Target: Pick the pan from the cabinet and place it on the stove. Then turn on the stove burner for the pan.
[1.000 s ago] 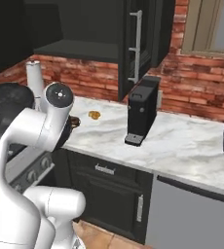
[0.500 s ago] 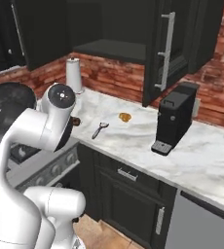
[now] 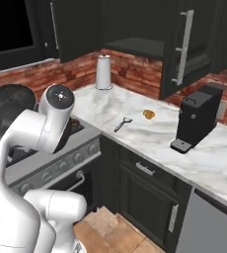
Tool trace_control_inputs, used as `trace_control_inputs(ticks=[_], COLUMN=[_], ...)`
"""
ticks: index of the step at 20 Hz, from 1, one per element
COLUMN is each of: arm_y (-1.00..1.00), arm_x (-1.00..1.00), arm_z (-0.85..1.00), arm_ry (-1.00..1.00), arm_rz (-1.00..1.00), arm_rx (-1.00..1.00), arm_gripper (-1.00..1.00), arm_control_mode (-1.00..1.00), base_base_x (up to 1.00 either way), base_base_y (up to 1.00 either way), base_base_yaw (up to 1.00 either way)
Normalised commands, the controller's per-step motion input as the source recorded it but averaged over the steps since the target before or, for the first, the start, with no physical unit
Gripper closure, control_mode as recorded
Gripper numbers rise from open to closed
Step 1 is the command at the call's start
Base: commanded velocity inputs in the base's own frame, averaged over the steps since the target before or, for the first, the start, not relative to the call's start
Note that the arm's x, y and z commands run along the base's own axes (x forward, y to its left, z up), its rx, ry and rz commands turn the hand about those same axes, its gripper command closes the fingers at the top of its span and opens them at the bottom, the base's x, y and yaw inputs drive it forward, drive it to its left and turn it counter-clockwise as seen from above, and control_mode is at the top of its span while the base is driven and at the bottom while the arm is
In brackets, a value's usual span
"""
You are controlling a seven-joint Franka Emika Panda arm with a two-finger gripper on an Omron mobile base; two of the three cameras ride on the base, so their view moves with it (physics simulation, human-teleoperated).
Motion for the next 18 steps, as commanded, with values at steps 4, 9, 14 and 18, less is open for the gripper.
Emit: trace_control_inputs(ticks=[4, 9, 14, 18], arm_y=[0.00, 0.00, 0.00, 0.00], arm_x=[0.00, 0.00, 0.00, 0.00], arm_z=[0.00, 0.00, 0.00, 0.00], arm_ry=[0.00, 0.00, 0.00, 0.00], arm_rz=[0.00, 0.00, 0.00, 0.00], arm_rx=[0.00, 0.00, 0.00, 0.00], arm_gripper=[1.00, 1.00, 1.00, 1.00], arm_control_mode=[1.00, 1.00, 1.00, 1.00], base_base_x=[-0.21, 0.00, 0.00, 0.00], base_base_y=[-0.41, -0.33, -0.30, -0.48], base_base_yaw=[0.26, 0.24, 0.25, 0.17])
